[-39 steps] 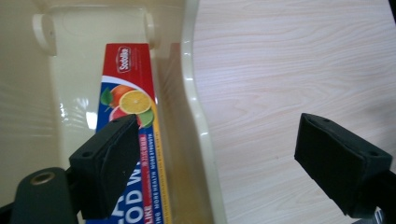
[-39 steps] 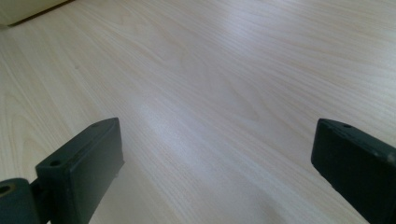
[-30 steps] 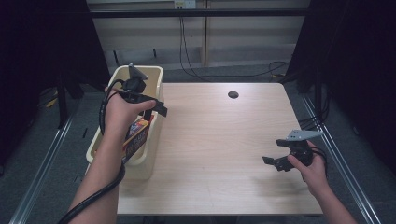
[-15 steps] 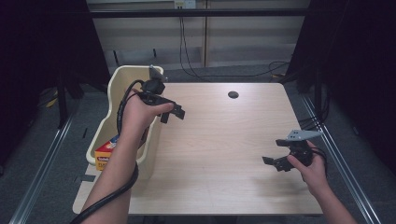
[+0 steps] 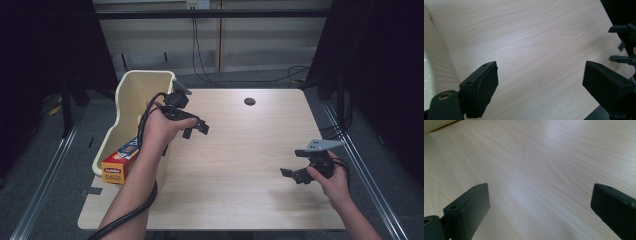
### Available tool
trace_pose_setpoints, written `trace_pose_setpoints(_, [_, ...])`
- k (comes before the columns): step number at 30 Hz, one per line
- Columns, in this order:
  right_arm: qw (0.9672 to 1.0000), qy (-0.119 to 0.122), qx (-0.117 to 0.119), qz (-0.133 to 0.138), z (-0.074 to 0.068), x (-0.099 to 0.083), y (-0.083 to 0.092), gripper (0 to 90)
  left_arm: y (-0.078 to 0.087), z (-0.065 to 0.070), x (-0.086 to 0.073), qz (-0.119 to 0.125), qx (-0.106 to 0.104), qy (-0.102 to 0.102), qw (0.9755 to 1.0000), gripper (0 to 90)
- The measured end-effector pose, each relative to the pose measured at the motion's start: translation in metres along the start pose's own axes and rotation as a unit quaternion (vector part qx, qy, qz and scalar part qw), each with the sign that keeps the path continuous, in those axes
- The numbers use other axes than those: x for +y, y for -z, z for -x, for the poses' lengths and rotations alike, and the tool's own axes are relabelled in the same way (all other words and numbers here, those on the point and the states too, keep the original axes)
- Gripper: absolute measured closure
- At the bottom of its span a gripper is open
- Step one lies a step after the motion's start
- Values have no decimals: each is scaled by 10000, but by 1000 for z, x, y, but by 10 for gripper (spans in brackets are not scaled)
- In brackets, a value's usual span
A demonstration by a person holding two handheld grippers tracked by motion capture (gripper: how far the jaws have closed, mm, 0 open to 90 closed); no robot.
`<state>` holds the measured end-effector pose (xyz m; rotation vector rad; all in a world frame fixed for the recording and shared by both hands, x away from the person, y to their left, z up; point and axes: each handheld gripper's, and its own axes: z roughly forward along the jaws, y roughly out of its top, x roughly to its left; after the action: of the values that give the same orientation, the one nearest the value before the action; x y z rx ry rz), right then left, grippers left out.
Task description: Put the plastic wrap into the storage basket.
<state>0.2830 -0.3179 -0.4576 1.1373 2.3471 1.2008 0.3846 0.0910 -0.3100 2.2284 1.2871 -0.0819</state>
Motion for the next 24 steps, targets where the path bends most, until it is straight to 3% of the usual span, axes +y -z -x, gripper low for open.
trace_pose_setpoints(4, [10000, 13, 3, -11, 0, 0, 0, 22, -8, 2, -2, 7, -67, 32, 10000, 128])
trace_pose_setpoints(24, [10000, 41, 0, -49, 0, -1, -2, 22, -46, 10, -16, -124, -234, -193, 9995, 124])
